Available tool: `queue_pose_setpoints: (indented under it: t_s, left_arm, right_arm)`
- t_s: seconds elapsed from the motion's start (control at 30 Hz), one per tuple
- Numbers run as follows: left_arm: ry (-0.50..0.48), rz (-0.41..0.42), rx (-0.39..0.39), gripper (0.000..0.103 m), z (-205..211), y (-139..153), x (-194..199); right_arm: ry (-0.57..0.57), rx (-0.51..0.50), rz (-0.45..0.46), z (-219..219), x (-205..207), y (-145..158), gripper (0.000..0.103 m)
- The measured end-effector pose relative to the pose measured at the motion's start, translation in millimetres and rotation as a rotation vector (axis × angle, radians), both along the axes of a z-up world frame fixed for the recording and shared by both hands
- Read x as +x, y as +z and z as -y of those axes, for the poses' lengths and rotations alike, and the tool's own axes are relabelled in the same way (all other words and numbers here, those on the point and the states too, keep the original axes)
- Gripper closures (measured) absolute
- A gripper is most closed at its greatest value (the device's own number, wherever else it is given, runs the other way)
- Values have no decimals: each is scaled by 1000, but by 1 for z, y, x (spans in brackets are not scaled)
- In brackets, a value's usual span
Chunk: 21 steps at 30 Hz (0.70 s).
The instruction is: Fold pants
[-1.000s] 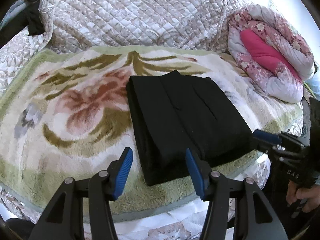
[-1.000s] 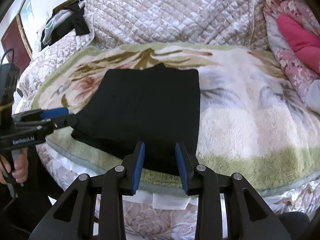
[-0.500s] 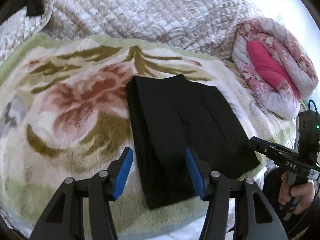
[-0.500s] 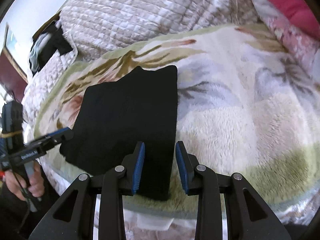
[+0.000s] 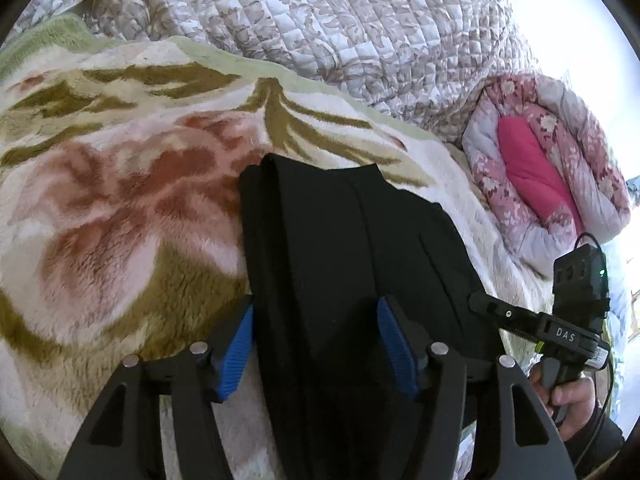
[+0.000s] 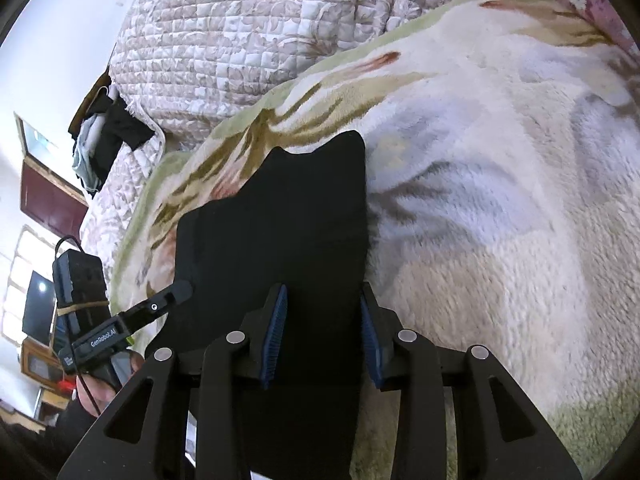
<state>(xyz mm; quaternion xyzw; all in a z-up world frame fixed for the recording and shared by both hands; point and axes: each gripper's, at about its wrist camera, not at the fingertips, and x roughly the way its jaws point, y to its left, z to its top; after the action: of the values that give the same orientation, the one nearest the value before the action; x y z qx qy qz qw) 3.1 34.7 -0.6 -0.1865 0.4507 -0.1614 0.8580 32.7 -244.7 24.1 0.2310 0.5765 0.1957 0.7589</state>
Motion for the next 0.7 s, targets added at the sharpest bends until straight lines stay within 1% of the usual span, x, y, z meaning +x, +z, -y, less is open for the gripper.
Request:
queue_pose_setpoints:
  t_s: [0.03,0.07,0.1,0.17,0.23,0.27,0.33,0.4,0.43,0.6,0.7]
  left_arm:
    - [3,-2,8,41,1,1,0]
    - [2,2,21,43,3,3,-1]
    - [-1,6,32,47,5,5,-4]
    - [-1,6,36,53,6,8,-5]
    - [11,3,33,62,5,11,-4]
    - [14,0,29,64,4,14,-3]
    - [12,7,30,72,5,20,-2]
    - [-1,22,41,77,8,27,-2]
    - [-7,29,44,79,10,31,-2]
    - [-36,75,45,80,13,53,5]
    - [-32,109,67,80,9,64,20]
  right_arm:
    - [7,-6,3,-2,0,2,69]
    - [17,-10,11,-4,-1,4,75]
    - [19,-3,12,-5,-2,5,78]
    - [14,4,7,-4,0,5,81]
    - [13,4,3,-4,2,5,84]
    - [14,6,0,-4,3,7,86]
    - [21,10,14,-6,4,13,87]
    - [19,31,30,-8,6,22,88]
    - [22,38,37,-9,7,26,88]
    - [57,52,109,-23,20,53,89]
    - [65,42,134,-31,36,57,89]
